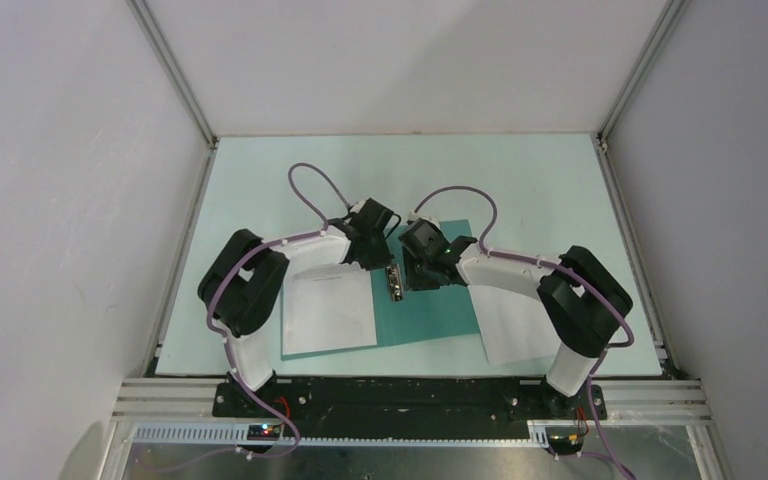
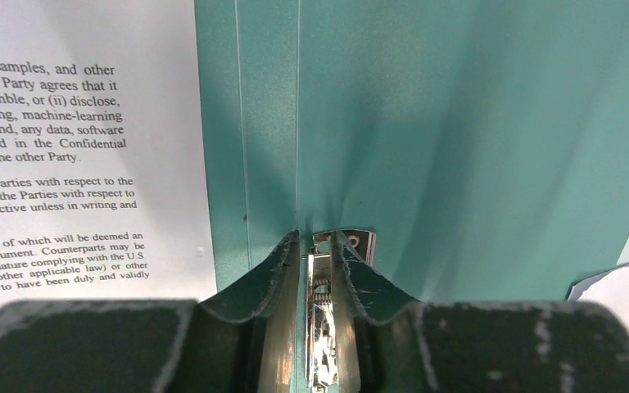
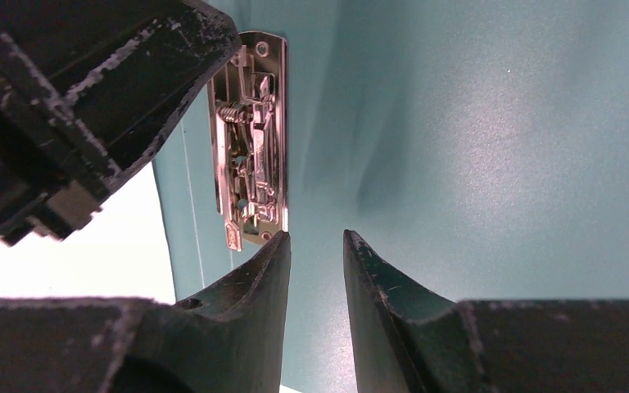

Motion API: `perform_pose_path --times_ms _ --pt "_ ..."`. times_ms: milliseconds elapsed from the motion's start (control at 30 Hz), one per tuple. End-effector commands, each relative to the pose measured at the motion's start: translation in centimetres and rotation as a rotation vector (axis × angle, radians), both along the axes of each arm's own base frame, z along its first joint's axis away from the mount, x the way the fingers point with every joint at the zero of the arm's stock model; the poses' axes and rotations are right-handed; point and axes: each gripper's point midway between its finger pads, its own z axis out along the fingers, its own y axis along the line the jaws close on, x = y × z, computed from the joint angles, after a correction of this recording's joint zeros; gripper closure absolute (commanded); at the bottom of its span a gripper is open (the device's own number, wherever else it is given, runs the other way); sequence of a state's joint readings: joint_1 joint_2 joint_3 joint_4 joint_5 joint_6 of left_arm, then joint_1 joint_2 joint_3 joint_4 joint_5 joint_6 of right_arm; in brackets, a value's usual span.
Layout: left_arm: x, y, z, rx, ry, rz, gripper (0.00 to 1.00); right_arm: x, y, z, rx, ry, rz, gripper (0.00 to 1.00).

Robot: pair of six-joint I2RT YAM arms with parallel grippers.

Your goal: Put the files into the folder

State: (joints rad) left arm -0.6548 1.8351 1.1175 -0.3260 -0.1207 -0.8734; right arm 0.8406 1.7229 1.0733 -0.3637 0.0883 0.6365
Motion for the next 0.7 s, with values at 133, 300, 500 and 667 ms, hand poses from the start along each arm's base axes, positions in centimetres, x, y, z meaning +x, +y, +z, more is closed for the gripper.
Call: perform_pose_path --times_ms 133,300,500,667 --pt "-0.2 0.5 1.5 -0.032 -0.038 0.015 0.74 0.7 0.3 -0.6 0.005 -0.006 -0.014 0.66" --pt "-0.4 0.7 1.6 -0.059 -0.038 0.022 0.75 0.9 0.2 -1.2 -0.005 0.0 -0.017 0.66" --pt "-0.3 1.0 1.7 -0.076 -0.046 0.026 0.75 1.1 0.1 -1.8 -0.012 0.01 -0.022 0.66" --pt "-0.4 1.0 1.8 -0.099 -0.047 0.022 0.76 1.1 0.0 -2.4 -0.02 0.018 -0.024 0.66"
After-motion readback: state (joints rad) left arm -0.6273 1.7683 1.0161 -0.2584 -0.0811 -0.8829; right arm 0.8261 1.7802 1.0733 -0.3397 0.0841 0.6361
